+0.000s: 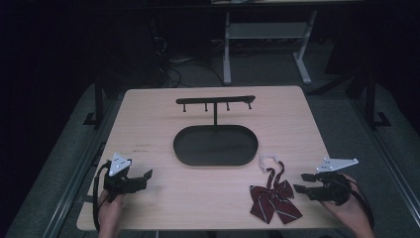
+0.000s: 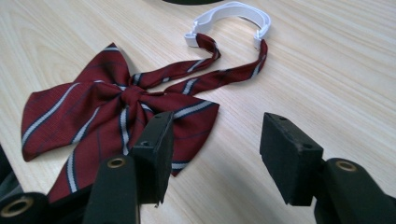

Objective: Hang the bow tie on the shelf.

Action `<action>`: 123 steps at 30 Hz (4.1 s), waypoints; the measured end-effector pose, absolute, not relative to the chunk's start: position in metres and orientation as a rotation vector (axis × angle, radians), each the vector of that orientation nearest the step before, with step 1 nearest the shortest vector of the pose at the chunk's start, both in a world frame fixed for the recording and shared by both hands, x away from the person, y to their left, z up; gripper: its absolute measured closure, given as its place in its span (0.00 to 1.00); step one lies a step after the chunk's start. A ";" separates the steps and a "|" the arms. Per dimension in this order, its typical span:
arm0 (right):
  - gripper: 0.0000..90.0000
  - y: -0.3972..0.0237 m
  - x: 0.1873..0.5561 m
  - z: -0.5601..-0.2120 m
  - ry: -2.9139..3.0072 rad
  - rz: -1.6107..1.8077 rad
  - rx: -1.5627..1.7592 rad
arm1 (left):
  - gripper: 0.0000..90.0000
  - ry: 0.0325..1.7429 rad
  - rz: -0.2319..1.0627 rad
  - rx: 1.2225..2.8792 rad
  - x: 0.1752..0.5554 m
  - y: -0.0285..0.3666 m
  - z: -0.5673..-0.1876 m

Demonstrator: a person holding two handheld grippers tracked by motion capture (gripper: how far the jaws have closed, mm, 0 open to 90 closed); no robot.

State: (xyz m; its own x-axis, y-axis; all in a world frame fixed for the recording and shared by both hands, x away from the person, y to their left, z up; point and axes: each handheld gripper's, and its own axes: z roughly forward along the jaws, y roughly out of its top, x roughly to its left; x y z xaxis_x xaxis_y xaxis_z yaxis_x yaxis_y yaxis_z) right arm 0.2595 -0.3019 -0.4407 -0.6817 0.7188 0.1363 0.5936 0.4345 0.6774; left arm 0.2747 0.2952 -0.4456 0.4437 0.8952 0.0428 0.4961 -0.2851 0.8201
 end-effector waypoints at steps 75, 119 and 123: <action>0.66 -0.216 0.404 -0.426 2.831 0.617 0.997 | 0.15 1.175 0.650 1.919 0.279 0.298 -0.447; 0.97 -0.198 0.361 -0.392 2.932 0.714 0.752 | 0.15 1.168 0.662 1.913 0.276 0.298 -0.444; 0.97 -0.193 0.355 -0.384 2.935 0.763 0.710 | 0.15 1.174 0.662 1.917 0.276 0.299 -0.444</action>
